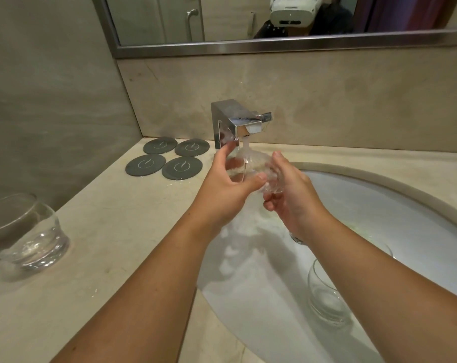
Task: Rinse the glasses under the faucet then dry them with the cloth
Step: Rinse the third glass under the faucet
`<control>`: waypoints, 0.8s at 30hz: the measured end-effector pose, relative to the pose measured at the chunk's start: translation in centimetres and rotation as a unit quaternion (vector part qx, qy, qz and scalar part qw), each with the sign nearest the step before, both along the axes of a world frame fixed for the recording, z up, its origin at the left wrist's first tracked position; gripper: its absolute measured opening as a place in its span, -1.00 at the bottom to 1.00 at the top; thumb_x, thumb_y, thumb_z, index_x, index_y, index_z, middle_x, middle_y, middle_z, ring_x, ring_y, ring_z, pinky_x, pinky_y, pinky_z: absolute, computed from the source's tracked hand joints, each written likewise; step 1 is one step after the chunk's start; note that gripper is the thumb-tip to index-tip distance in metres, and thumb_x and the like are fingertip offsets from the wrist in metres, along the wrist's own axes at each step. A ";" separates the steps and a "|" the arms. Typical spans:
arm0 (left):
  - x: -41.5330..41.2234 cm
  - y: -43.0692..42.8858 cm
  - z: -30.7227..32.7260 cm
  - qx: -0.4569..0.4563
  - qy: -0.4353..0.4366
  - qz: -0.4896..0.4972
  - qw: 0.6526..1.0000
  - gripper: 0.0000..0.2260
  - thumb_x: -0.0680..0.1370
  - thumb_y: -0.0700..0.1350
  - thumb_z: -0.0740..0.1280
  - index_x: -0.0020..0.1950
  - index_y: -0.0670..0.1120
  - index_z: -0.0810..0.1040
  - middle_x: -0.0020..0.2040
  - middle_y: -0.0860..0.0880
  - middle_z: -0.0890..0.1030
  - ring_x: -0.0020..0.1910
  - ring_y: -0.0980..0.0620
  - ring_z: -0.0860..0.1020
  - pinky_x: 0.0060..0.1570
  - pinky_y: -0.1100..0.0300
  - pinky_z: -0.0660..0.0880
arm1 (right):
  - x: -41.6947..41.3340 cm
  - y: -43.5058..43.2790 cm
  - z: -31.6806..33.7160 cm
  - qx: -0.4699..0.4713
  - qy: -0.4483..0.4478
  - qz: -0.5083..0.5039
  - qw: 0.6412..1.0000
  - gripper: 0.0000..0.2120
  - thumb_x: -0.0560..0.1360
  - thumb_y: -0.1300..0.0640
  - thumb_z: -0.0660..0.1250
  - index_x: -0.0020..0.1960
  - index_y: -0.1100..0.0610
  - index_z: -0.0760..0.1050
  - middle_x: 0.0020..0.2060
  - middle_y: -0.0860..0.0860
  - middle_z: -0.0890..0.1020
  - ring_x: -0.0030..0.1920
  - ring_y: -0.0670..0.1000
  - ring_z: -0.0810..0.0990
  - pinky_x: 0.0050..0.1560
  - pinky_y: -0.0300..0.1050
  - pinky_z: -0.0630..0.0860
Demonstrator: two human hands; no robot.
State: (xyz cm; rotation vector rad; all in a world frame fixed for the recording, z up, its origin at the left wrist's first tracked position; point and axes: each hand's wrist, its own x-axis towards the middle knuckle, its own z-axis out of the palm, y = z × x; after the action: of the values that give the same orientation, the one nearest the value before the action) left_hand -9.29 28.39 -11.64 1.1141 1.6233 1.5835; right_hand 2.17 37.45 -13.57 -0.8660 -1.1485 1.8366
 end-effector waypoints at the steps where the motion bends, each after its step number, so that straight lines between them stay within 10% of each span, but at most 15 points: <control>1: 0.1 0.0 0.1 0.001 -0.001 -0.003 1.000 -0.16 0.38 -0.01 0.58 0.59 0.21 0.29 0.38 0.09 0.53 0.31 0.04 0.66 0.40 -0.09 0.57 | -0.1 0.0 0.0 0.005 0.009 -0.006 1.000 -0.61 0.63 -0.12 0.40 0.22 0.19 0.61 -0.16 0.11 0.63 -0.46 -0.01 0.45 -0.46 -0.14 0.34; 11: 0.2 0.2 -0.1 -0.046 -0.021 0.029 0.998 -0.16 0.48 0.25 0.58 0.64 0.06 0.29 0.29 0.04 0.65 0.26 0.11 0.66 0.05 0.17 0.65 | -0.2 0.6 -0.2 0.024 0.038 -0.046 0.998 -0.74 0.54 0.09 0.38 0.20 0.10 0.63 -0.08 0.07 0.63 -0.25 0.02 0.55 -0.41 -0.09 0.37; 19: 0.3 -0.1 0.3 -0.013 0.043 0.021 0.999 -0.25 0.49 0.08 0.62 0.59 0.14 0.34 0.33 0.13 0.57 0.29 0.20 0.61 0.40 -0.02 0.56 | 0.1 0.3 -0.1 -0.053 -0.015 0.035 0.998 -0.54 0.62 -0.34 0.25 0.12 0.04 0.64 -0.26 -0.03 0.62 -0.46 -0.03 0.44 -0.42 -0.11 0.28; 24: 0.2 0.1 -0.1 -0.017 0.031 -0.020 0.999 -0.13 0.40 -0.01 0.60 0.65 0.12 0.29 0.44 0.07 0.57 0.38 0.10 0.60 0.44 0.03 0.52 | 0.0 0.2 0.2 -0.052 -0.002 0.001 0.999 -0.71 0.64 -0.14 0.31 0.01 0.09 0.58 -0.29 0.03 0.57 -0.49 -0.02 0.40 -0.45 -0.14 0.28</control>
State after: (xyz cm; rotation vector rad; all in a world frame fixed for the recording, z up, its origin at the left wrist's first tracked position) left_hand -9.13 28.50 -11.75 1.1814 1.6521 1.5049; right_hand 2.17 37.60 -13.42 -0.9279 -1.0633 1.9117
